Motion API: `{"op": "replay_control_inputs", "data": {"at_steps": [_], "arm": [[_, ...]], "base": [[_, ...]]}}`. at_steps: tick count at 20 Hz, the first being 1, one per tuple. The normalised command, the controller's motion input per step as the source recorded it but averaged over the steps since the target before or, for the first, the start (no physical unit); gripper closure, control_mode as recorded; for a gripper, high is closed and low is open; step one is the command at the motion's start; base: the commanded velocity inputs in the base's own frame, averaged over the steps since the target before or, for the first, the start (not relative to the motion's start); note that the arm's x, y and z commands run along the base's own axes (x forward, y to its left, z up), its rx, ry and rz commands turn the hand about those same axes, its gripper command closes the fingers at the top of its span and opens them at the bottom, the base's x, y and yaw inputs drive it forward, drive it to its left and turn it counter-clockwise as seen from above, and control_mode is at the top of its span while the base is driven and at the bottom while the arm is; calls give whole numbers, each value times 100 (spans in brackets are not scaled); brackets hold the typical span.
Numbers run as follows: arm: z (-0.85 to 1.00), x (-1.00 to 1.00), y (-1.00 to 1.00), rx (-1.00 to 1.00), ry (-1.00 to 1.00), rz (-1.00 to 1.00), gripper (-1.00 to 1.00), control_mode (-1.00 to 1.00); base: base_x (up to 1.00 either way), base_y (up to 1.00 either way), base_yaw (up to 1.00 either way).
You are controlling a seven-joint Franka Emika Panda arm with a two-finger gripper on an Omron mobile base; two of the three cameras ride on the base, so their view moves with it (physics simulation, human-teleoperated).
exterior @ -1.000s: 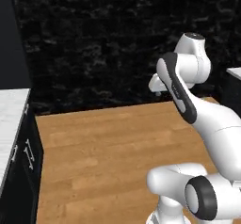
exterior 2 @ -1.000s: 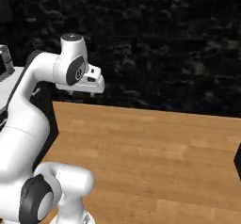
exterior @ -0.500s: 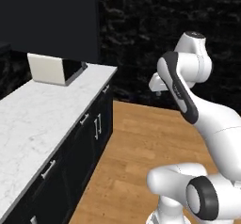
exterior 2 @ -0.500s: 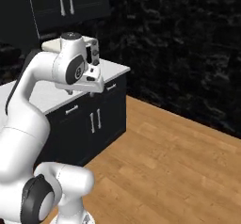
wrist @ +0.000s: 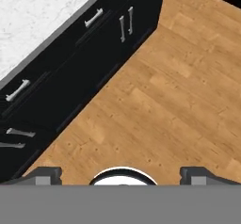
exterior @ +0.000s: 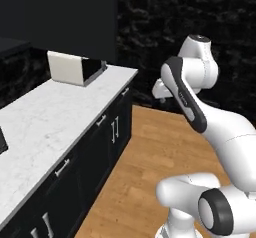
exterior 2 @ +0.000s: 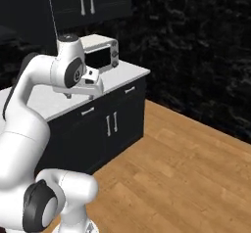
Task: Gather all objects into one cabinet and sort the glasses and bowls to opposite sides.
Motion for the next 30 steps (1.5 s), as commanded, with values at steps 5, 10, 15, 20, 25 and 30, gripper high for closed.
{"op": "replay_control_inputs", "data": {"at_steps": [5, 10, 15, 20, 25, 30], "arm": [[0, 0, 0, 0, 0, 0, -100, 100], [0, 0, 0, 0, 0, 0, -100, 100], [0, 0, 0, 0, 0, 0, -100, 100], [0, 0, 0, 0, 0, 0, -100, 100], [0, 0, 0, 0, 0, 0, -100, 100], [0, 0, 0, 0, 0, 0, -100, 100]], "base": [[-90, -1, 35], [-37, 8, 25], [8, 70, 23], [30, 98, 42], [26, 80, 60], [4, 12, 25]]}}
